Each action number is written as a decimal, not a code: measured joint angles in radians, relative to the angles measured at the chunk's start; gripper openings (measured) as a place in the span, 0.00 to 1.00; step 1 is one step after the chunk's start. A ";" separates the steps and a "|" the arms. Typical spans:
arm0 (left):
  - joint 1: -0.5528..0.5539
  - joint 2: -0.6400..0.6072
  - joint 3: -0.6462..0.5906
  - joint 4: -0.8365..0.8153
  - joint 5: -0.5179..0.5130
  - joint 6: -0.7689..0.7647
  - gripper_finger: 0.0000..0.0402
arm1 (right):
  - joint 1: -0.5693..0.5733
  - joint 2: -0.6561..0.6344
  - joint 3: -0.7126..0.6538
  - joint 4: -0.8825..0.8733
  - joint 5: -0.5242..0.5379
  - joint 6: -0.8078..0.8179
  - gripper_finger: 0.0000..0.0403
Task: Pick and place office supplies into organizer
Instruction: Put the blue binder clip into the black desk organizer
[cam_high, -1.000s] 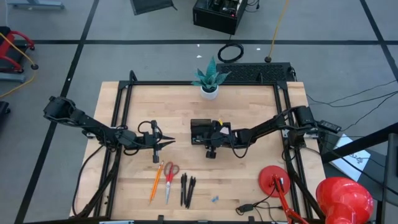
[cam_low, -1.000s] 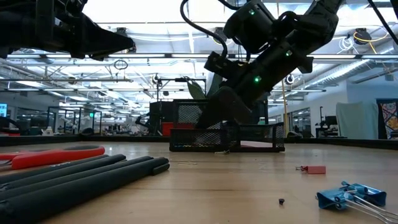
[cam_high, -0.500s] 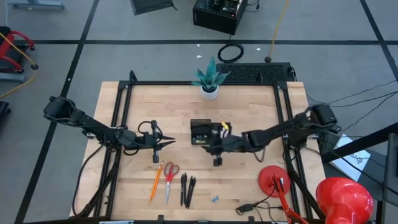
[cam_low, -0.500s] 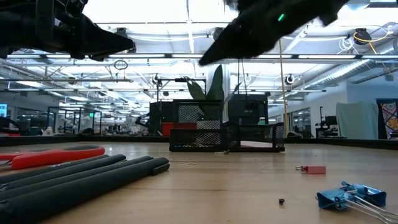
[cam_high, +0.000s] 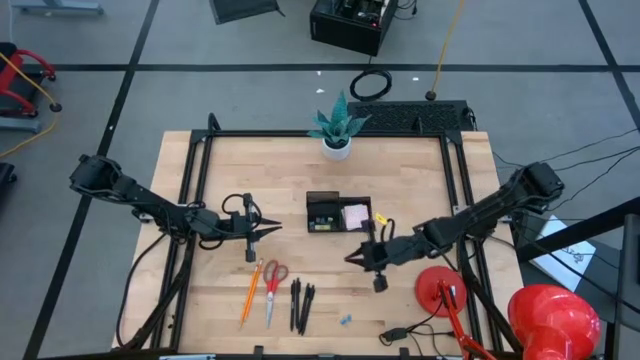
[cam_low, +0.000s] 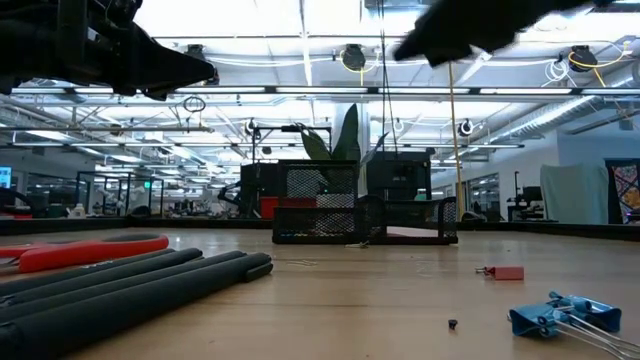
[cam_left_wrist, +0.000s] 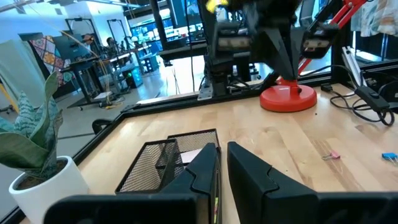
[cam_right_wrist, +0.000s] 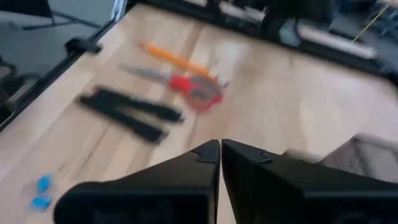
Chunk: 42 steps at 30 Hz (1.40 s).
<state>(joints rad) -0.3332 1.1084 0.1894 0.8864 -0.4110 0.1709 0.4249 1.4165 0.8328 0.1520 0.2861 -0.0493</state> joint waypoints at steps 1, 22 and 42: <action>0.000 0.000 0.000 0.000 0.000 0.000 0.12 | 0.012 -0.001 -0.019 0.000 -0.001 0.022 0.01; 0.002 0.000 0.000 0.005 -0.005 0.002 0.12 | 0.195 0.361 0.038 0.104 -0.231 0.344 0.07; 0.002 0.000 0.000 0.000 -0.005 -0.024 0.12 | 0.280 0.426 0.121 0.121 0.060 0.409 0.48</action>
<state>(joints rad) -0.3313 1.1088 0.1890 0.8860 -0.4160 0.1471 0.7051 1.8426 0.9537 0.2729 0.3464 0.3596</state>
